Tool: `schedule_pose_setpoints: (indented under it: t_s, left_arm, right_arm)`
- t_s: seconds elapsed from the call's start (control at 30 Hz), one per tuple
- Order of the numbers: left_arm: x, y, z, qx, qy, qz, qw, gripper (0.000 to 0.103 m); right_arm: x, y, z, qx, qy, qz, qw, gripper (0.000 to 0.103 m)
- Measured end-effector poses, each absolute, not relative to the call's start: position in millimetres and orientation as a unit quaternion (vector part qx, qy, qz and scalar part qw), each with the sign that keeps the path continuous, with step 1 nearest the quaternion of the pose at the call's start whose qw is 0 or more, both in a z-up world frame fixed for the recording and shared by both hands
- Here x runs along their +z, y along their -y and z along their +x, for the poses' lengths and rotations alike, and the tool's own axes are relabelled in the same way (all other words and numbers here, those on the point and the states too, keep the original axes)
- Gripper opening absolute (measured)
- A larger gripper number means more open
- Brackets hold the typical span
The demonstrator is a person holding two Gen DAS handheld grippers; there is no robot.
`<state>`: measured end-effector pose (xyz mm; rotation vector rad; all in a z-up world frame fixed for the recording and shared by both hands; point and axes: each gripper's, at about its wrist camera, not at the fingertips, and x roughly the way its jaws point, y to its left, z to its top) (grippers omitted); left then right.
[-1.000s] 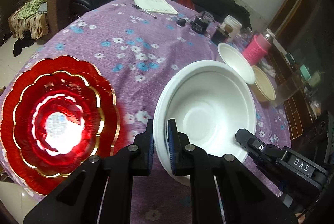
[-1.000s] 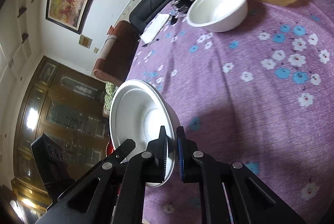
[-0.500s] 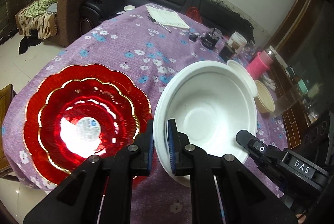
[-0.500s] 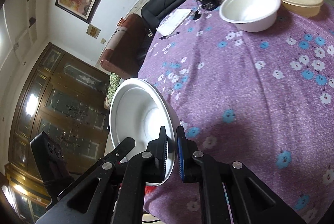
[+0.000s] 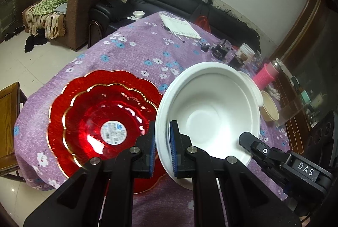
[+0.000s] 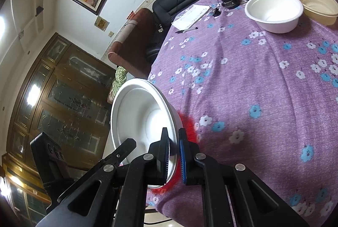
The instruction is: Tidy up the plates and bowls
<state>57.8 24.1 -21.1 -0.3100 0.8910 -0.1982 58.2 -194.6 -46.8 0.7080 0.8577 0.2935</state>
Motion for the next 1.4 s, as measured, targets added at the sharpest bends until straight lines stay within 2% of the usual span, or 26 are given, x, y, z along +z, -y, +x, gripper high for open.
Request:
schedule_pose_setpoints:
  t_s: [1.4]
  left_arm:
    - [-63,-115,78,-0.035,-0.453,-0.191,0.87,0.01]
  right_arm:
    - [-79,95,95,0.171,-0.47,0.295,0.814,0.008]
